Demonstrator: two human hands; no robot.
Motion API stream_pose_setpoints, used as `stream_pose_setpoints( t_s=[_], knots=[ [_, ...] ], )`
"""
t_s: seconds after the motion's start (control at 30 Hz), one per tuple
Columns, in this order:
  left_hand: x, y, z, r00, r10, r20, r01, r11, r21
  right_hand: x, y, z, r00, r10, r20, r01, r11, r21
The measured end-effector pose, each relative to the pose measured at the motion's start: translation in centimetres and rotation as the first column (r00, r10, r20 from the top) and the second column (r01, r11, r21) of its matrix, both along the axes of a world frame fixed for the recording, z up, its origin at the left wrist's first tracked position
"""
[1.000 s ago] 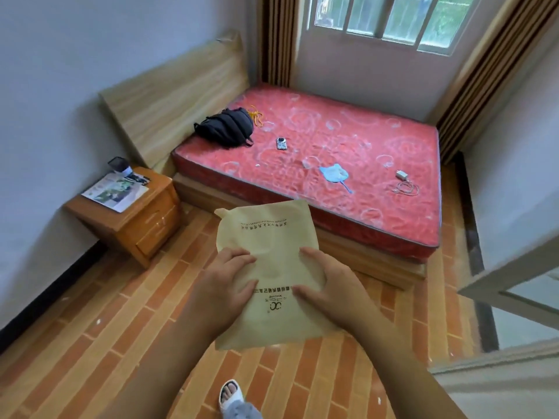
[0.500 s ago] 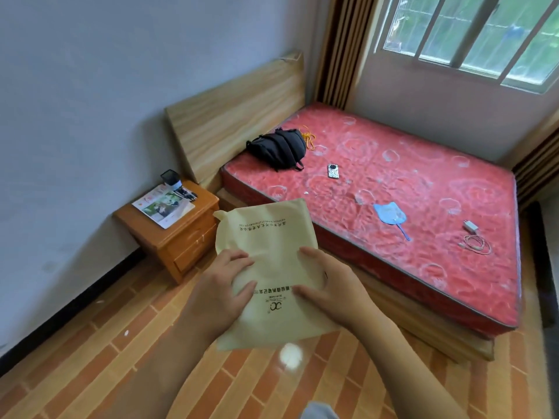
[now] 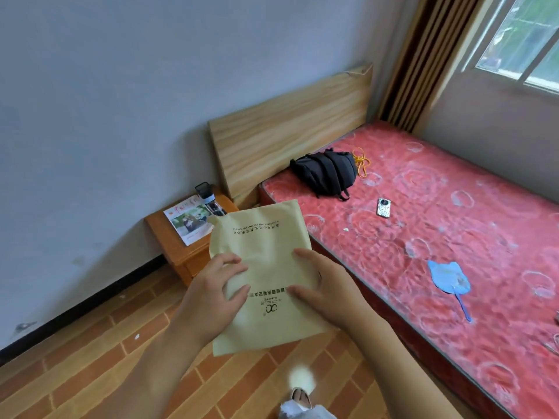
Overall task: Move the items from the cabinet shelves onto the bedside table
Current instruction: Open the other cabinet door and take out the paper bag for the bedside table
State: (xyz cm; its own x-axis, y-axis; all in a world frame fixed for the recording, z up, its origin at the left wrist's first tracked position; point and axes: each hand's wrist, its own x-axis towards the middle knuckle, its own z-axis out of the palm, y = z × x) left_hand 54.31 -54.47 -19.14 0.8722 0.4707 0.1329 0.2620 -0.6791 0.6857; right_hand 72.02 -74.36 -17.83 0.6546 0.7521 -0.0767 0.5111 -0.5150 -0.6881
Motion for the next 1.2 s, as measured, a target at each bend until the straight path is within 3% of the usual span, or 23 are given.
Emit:
stream_pose_setpoints(
  t_s=[0.17, 0.47, 0.97, 1.2],
  knots=[
    [3.8, 2.2, -0.1, 0.988, 0.153, -0.003, -0.153, 0.988, -0.013, 6.1, 4.9, -0.8, 0.991, 0.137, -0.004, -0.137, 0.99, -0.016],
    [4.8, 9.1, -2.0, 0.945, 0.323, -0.049, -0.325, 0.945, -0.04, 9.7, 15.6, -2.8, 0.95, 0.312, -0.023, -0.313, 0.948, -0.053],
    [4.8, 33.0, -5.8, 0.954, 0.291, -0.072, -0.295, 0.954, -0.053, 9.8, 40.4, -5.4, 0.941, 0.338, -0.027, -0.338, 0.925, -0.174],
    [6.2, 41.3, -7.7, 0.961, 0.269, -0.069, -0.273, 0.96, -0.053, 11.7, 48.1, -6.6, 0.93, 0.361, -0.07, -0.367, 0.904, -0.22]
  ],
)
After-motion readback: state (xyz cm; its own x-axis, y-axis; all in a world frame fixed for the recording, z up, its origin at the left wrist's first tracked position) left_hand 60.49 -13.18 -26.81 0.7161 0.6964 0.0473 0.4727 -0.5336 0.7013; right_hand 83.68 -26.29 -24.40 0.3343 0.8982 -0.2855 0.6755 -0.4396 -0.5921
